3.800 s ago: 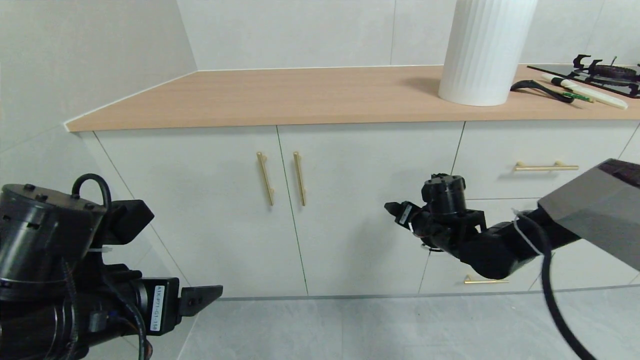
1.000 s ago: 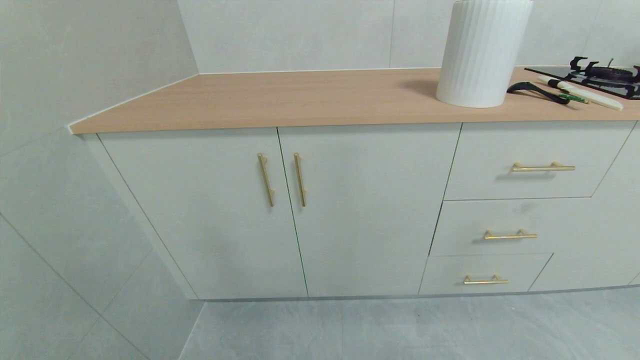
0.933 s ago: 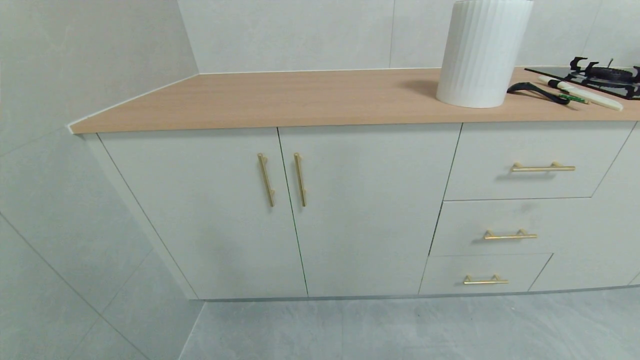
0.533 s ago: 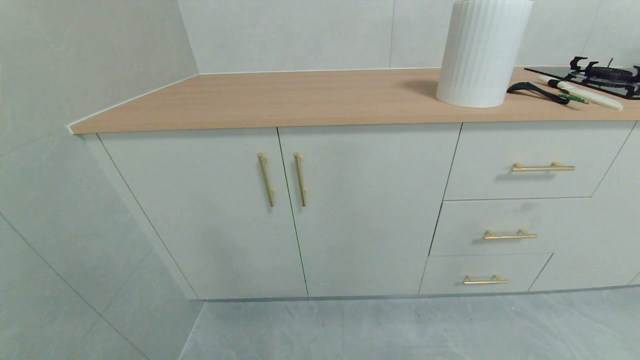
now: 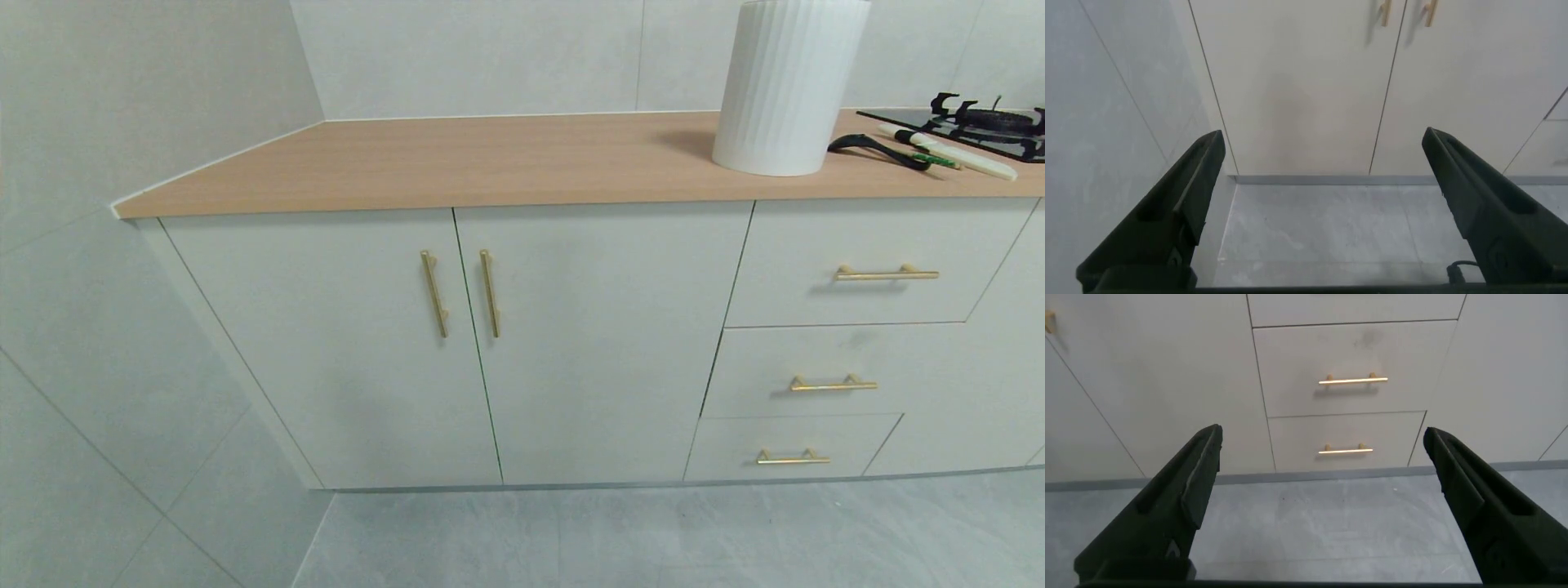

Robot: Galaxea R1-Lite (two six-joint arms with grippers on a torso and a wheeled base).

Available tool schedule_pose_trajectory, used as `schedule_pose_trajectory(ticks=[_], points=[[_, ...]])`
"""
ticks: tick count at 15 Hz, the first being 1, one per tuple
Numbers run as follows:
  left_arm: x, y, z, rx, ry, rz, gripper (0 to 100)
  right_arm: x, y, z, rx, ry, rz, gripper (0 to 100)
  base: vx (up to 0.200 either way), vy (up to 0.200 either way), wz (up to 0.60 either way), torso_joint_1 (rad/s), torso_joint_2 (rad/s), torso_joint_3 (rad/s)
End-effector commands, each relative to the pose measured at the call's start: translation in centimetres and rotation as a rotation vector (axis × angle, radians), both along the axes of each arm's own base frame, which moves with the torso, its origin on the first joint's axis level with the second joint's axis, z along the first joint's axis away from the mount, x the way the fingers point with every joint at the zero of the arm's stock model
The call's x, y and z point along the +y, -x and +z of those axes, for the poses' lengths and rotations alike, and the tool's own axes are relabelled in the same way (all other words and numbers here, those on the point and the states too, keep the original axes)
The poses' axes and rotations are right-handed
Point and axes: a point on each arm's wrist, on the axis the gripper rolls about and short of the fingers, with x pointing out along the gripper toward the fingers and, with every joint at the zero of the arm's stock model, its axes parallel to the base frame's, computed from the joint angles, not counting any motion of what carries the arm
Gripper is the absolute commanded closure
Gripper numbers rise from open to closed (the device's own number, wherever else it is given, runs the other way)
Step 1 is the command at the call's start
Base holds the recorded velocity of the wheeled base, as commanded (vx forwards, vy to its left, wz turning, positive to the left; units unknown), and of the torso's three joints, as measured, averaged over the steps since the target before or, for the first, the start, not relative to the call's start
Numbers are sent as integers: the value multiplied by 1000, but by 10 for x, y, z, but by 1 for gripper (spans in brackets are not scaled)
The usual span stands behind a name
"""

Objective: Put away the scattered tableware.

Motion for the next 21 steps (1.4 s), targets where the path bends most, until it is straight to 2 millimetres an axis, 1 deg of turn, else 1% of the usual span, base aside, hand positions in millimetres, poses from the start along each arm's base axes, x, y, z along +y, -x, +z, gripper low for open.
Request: schedule_pose_trajectory(ticks=[1,3,18,21], points=[[0,0,0,1,3,0,0,0,0,0,3,1,1,0,0,0,0,0,0,0],[0,0,0,1,3,0,0,0,0,0,2,-1,13,0,0,0,0,0,0,0],[0,0,0,1,3,0,0,0,0,0,2,-2,15,0,0,-200,0,4,2,3],[0,0,0,1,3,0,0,0,0,0,2,-2,15,0,0,0,0,0,0,0]])
